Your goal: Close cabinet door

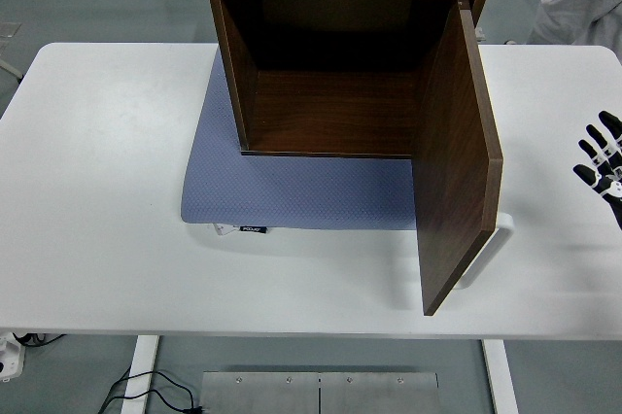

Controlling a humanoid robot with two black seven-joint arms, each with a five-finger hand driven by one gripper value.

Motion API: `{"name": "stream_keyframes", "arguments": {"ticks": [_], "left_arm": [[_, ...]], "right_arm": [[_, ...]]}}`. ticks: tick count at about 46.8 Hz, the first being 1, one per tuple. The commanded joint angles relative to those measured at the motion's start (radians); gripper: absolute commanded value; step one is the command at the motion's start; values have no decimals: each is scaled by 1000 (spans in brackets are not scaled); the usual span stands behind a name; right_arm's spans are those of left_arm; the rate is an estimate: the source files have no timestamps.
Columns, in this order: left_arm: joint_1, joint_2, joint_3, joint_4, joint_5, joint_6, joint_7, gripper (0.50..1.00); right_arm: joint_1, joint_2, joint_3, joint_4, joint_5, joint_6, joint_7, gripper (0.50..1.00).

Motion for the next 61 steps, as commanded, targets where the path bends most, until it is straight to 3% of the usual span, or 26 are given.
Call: {"name": "stream_keyframes", "arguments": {"ticks": [1, 48, 61], "left_arm": [[-1, 0, 0, 0, 0, 0, 0, 1000], [13, 0, 0, 0, 0, 0, 0, 1000], [13, 0, 0, 0, 0, 0, 0, 1000]], "right_arm": [[0, -1, 0, 0, 0, 0, 0, 1000], [5, -4, 0, 0, 0, 4, 0, 1000], [2, -30, 3, 0, 0, 32, 0, 1000]]}}
